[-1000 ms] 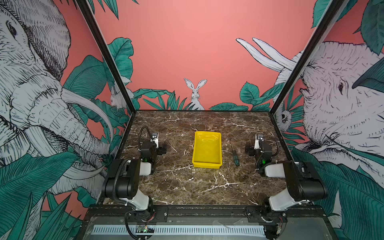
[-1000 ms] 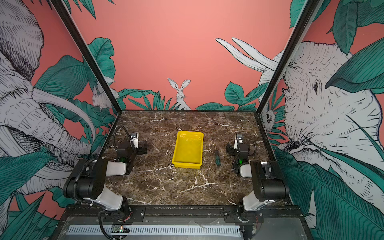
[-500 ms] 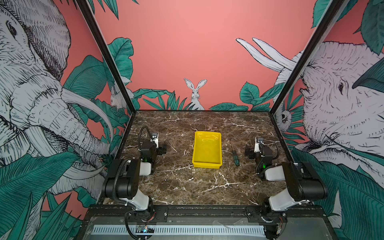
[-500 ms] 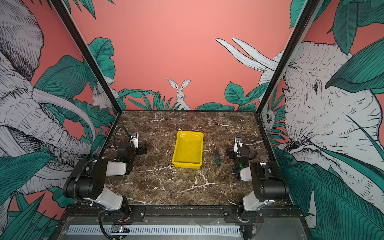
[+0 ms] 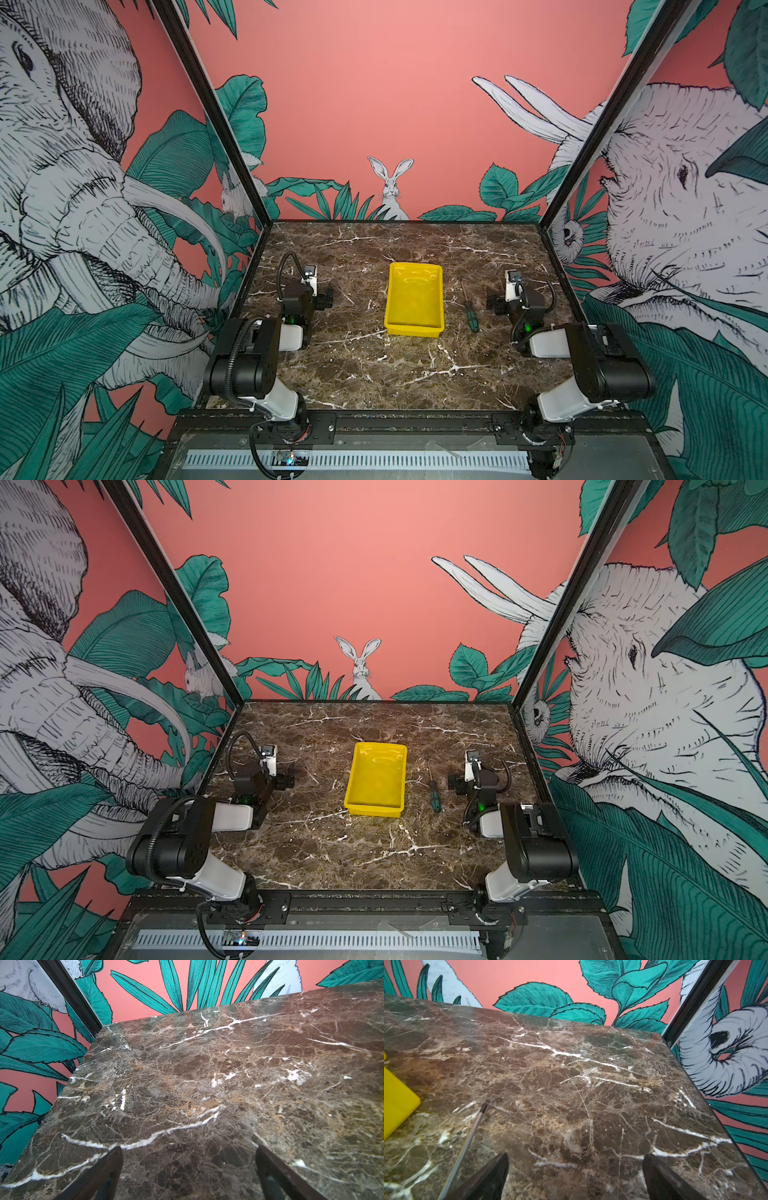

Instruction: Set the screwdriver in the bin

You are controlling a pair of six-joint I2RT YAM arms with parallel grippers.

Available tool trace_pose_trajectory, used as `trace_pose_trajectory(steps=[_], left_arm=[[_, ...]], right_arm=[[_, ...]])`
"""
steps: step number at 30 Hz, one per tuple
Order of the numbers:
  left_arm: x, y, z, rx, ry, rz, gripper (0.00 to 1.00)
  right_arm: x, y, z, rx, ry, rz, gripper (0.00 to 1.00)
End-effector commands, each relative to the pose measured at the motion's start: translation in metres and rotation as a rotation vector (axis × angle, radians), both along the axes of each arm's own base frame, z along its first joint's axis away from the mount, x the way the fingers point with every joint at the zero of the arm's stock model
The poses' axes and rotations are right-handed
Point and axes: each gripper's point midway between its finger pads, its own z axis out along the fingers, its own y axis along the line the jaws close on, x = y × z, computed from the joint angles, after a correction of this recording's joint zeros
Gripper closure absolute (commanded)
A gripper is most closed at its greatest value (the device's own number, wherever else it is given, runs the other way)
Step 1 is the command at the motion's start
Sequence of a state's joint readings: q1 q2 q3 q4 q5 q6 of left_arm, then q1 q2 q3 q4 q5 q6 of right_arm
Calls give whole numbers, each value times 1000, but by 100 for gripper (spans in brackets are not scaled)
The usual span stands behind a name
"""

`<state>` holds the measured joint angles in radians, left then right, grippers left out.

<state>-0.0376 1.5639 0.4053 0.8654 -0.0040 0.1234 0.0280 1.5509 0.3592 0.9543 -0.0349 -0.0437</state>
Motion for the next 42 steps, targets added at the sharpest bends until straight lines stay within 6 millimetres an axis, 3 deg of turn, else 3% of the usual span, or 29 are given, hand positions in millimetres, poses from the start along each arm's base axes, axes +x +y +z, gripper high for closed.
trace_pose_trajectory(steps=[1,6,12,15,18,22,26,30,35,42], left_arm=[[3,-1,7,-3,-19,3,0],[4,1,7,-4,-17,7,0],[5,8,10,3,-21,47,0],[7,23,25,31,25,160,0],[19,37,71,-34,55,279,0],[35,0,144,-282,-68,155,0],[35,-35,187,-292,-72,67,0],[36,-74,191,-488,54,-23,0],[33,-121,190,-322,234,-112,0],[36,-138,189,-322,294,-151,0]], right_arm=[[3,-5,4,-2,-9,-28,1],[4,-4,4,-1,-4,-27,1],[2,-23,7,5,-7,-142,1],[-6,-21,21,8,-48,-131,1],[-20,-19,38,23,-73,-120,1],[-31,-22,64,77,-41,-156,1],[-34,-24,100,155,49,-206,1],[-33,-12,110,202,237,-184,1],[-37,22,94,239,416,-128,1],[-39,72,72,158,477,-6,1]])
